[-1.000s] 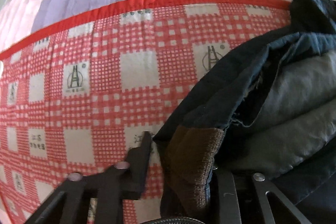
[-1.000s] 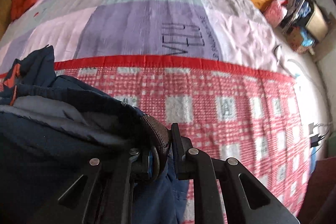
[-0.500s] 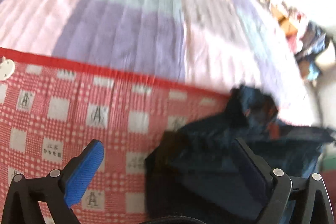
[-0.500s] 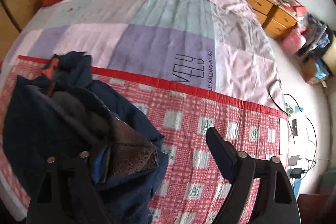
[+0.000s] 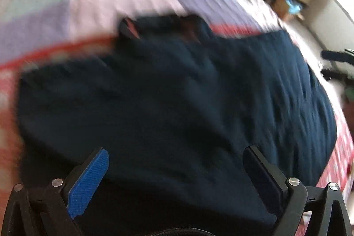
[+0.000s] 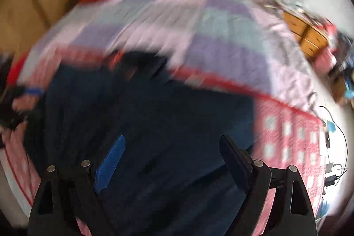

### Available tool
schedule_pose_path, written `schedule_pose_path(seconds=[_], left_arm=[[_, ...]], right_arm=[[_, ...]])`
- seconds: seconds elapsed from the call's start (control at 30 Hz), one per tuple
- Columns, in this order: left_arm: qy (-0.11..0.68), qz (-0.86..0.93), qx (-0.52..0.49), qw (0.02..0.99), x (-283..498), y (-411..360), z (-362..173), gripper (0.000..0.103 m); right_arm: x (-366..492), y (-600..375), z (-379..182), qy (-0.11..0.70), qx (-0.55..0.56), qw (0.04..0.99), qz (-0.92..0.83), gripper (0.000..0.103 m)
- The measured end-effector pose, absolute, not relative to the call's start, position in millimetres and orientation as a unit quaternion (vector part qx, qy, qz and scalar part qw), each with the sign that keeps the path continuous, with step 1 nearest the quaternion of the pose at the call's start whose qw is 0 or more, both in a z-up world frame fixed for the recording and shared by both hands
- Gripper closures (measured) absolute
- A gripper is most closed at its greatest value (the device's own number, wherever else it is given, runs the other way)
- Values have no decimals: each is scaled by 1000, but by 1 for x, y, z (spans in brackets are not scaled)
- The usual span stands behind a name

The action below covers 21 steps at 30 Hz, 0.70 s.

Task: Fold large clothes

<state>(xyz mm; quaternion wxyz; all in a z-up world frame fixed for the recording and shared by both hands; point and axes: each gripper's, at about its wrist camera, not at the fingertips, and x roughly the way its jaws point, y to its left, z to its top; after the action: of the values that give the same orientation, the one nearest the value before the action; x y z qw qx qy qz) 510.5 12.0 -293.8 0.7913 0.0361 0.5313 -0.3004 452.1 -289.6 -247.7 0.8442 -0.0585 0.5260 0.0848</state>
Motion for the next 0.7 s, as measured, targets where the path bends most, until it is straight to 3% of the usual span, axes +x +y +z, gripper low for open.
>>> schedule_pose_path(seconds=[0.1, 0.2, 0.43, 0.57, 0.7], left_arm=[[514, -281, 97, 804, 496, -16, -333, 0], [492, -262, 72, 827, 528, -18, -340, 0], [482, -228, 53, 845, 596, -31, -345, 0], [479, -225, 28, 848, 597, -27, -351, 0], [468, -228, 22, 854, 587, -25, -351, 0]], right_arm=[[438, -244, -306, 563, -103, 816, 81, 13], [470, -234, -340, 559, -100, 821, 51, 0], [561, -237, -337, 526, -76, 846, 30, 0], [581, -235, -295, 475, -68, 867, 136, 0], [620, -215, -295, 524, -125, 814, 219, 0]])
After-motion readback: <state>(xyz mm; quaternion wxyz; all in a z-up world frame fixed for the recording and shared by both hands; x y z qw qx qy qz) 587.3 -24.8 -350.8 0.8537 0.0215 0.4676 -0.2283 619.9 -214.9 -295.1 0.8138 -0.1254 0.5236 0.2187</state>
